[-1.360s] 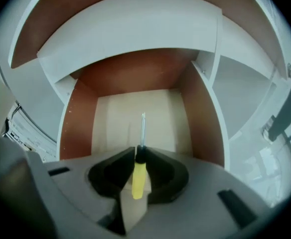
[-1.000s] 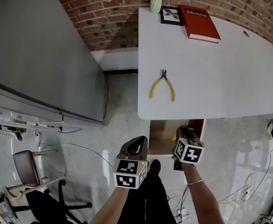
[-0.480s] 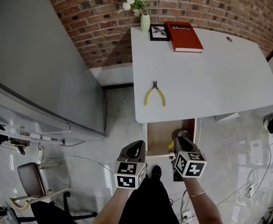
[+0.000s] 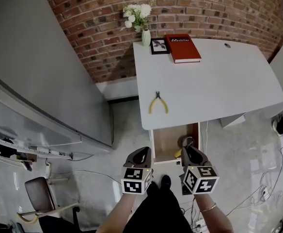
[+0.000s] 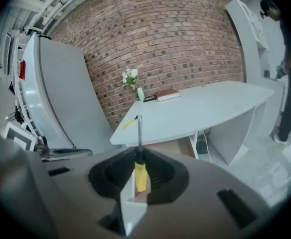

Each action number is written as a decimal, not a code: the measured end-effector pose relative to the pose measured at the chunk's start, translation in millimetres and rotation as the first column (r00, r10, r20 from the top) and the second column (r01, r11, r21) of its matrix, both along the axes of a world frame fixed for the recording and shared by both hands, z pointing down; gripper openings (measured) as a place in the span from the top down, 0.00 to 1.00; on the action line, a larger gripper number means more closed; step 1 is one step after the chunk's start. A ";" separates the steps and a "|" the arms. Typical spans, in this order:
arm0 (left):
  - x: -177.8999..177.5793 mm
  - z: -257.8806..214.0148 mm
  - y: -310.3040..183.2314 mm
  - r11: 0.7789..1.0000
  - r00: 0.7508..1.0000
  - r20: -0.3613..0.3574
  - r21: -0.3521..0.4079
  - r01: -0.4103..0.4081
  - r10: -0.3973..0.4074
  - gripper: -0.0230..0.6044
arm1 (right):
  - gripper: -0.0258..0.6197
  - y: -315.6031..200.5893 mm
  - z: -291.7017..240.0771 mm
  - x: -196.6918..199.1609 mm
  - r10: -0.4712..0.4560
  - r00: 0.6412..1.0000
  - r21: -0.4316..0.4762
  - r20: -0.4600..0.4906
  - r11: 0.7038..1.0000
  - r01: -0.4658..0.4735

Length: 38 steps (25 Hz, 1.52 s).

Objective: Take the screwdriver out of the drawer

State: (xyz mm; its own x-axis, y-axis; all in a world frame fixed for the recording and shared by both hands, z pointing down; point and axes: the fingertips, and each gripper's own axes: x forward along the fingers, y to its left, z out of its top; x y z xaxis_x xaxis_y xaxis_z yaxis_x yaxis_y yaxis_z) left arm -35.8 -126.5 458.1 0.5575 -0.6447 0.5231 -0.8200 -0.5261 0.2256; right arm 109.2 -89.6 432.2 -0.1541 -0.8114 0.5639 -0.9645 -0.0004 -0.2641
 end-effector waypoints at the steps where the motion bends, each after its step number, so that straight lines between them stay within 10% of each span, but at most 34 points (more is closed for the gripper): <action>1: -0.9 -4.6 0.3 1.000 1.000 0.000 0.006 0.000 0.000 0.98 | 0.86 2.8 -6.6 -0.7 -0.001 1.000 0.011 -0.001 1.000 0.001; 38: 4.0 -73.3 19.9 0.995 1.000 -0.008 0.101 -0.014 0.015 0.98 | 0.86 37.5 -78.9 15.6 0.021 1.000 0.119 -0.013 0.993 -0.019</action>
State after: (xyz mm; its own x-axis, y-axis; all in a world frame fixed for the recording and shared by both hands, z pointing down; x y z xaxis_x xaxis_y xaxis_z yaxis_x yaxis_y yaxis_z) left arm -31.8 -106.5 384.9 0.5717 -0.6858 0.4504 -0.8102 -0.5586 0.1776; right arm 124.8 -52.1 353.3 -0.1294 -0.8757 0.4652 -0.9684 0.0107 -0.2493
